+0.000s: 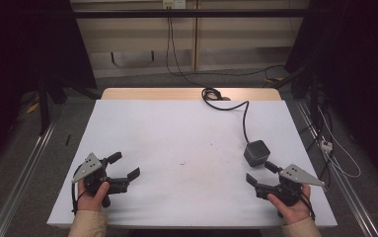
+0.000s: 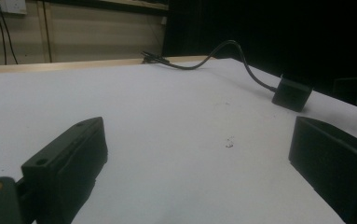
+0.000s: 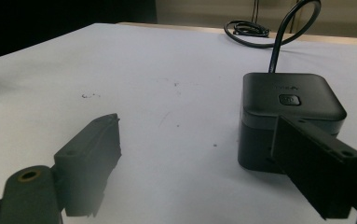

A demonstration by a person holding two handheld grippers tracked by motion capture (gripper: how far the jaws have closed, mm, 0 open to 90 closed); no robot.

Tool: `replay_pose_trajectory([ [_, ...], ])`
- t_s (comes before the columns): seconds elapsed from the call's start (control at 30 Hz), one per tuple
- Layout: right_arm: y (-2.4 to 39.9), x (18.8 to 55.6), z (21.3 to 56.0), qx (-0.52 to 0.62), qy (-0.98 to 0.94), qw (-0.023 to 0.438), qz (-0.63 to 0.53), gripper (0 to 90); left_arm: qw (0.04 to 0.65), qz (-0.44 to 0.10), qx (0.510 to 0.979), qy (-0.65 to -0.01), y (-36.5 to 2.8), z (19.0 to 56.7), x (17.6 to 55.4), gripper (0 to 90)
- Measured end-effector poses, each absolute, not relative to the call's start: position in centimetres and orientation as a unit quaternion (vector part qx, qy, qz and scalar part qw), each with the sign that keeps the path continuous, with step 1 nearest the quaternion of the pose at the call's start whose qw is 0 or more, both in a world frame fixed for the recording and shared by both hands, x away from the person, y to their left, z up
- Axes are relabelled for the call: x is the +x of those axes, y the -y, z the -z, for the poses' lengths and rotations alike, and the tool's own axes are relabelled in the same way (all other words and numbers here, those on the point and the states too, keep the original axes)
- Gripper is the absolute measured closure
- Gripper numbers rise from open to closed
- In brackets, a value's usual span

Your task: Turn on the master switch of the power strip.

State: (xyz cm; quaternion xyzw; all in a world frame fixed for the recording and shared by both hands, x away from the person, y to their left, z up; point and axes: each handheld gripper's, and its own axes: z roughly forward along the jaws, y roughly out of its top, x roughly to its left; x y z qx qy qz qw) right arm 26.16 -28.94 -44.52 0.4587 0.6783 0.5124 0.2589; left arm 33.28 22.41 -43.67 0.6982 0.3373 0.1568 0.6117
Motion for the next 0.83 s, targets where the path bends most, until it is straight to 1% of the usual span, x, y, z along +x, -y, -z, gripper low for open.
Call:
replay_pose_trajectory([
  [0.83,29.72,25.9,44.85,0.462,-0.679,0.266,-0.504,14.6,0.602,-0.16,0.705,-0.338,-22.53,43.79,33.3,4.0],
])
